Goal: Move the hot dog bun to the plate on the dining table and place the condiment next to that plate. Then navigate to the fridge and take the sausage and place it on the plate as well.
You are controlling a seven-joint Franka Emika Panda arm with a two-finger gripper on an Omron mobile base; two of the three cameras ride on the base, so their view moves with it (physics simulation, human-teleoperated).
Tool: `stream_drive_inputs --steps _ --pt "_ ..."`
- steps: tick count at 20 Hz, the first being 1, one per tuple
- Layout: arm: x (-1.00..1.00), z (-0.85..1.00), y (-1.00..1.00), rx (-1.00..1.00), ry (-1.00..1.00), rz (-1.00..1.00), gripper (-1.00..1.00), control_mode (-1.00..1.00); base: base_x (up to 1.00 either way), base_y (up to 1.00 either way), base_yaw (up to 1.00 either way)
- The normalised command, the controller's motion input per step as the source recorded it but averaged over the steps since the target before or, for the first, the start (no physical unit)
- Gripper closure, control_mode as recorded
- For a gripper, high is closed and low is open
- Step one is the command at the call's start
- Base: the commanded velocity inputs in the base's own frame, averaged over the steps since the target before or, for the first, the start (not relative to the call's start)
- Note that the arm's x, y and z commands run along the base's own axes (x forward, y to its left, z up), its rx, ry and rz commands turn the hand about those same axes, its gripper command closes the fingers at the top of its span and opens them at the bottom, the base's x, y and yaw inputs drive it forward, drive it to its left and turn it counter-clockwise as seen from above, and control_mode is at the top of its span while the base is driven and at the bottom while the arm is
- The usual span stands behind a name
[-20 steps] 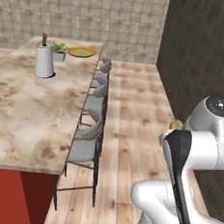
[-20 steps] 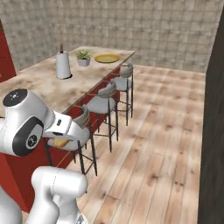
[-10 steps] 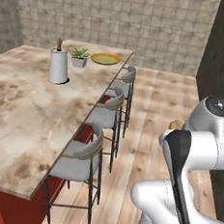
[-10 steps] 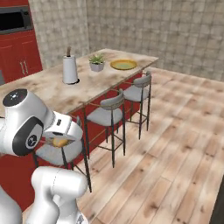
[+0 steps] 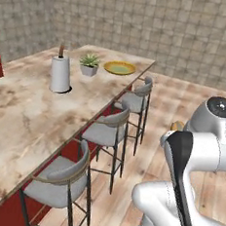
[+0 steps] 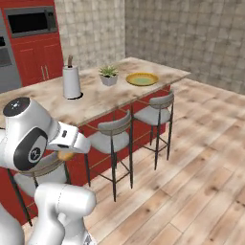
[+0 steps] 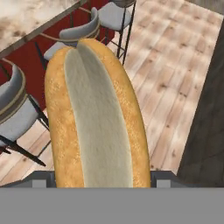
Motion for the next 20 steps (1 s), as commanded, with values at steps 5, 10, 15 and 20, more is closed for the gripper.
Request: stream_drive_inputs --steps 5,10,15,20 --pt "0.0 0.0 0.0 0.0 0.0 0.0 1.0 1.0 0.6 -0.83 0.35" --pt "0.0 0.0 0.0 0.0 0.0 0.0 1.0 1.0 0.63 -0.81 0.36" --pt "0.0 0.0 0.0 0.0 0.0 0.0 1.0 1.0 0.65 -0.8 0.36" --pt "0.0 0.0 0.0 0.0 0.0 0.0 1.0 1.0 0.67 -0.79 0.37"
